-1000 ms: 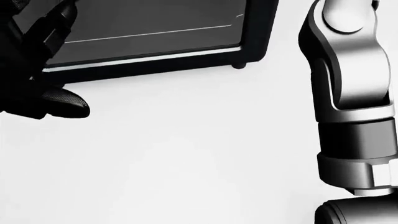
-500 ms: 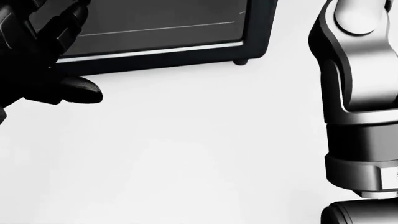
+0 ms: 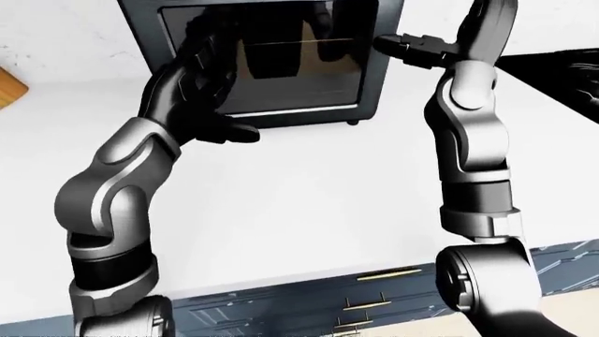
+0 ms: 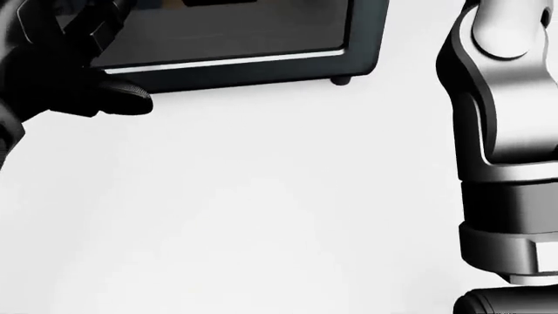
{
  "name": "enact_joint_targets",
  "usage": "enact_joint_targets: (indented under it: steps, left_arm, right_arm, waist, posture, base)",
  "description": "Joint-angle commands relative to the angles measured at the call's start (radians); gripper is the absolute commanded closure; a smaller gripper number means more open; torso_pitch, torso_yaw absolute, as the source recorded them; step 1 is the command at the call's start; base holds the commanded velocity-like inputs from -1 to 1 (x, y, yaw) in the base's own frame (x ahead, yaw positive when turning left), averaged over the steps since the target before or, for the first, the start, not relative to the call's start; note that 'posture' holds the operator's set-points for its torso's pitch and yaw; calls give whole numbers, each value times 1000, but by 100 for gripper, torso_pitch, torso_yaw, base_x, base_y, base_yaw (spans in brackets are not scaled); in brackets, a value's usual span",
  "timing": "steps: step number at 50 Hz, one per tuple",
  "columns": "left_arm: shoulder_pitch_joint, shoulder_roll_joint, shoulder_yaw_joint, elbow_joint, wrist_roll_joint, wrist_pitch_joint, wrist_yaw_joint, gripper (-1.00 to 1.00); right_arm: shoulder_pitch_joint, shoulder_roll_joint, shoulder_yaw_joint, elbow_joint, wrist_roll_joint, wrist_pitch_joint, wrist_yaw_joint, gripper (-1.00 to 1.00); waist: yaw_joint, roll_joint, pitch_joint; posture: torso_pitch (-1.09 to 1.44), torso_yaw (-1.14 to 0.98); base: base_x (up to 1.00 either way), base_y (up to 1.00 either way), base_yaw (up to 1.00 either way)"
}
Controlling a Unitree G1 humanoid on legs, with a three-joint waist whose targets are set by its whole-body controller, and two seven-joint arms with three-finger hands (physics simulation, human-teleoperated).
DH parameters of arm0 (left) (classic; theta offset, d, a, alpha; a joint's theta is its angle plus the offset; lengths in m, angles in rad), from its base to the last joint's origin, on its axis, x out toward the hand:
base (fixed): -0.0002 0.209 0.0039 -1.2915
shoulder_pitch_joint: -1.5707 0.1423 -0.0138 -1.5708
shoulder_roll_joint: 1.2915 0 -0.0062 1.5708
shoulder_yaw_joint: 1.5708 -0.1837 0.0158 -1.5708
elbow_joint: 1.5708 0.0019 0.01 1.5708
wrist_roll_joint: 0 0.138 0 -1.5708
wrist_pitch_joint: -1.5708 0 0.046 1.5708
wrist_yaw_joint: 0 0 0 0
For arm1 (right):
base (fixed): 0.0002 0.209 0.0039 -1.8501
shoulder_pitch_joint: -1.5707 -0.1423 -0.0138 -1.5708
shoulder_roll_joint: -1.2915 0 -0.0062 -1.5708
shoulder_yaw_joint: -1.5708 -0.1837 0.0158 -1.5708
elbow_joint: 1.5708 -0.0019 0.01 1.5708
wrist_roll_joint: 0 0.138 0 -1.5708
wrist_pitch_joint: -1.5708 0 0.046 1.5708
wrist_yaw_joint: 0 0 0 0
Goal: Close the toaster oven door.
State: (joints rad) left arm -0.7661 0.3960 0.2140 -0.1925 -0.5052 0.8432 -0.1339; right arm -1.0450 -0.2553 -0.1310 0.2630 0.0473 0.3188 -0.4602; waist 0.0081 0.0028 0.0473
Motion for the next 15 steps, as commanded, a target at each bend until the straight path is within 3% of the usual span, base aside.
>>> enact_joint_targets:
  steps: [1, 15]
  left_arm:
    - [-39, 17, 25, -14, 20, -34, 20, -100]
    - [-83, 27, 21, 41, 37, -52, 12, -100]
  right_arm:
    - [-39, -13, -7, -31, -9, -25, 1, -100]
    - [-31, -7, -7, -50, -10, -15, -2, -100]
  waist:
    - [0, 0, -28]
    - [1, -2, -25]
  posture:
    - [0, 0]
    - [0, 0]
  base:
    - [0, 0, 0]
    - [0, 0, 0]
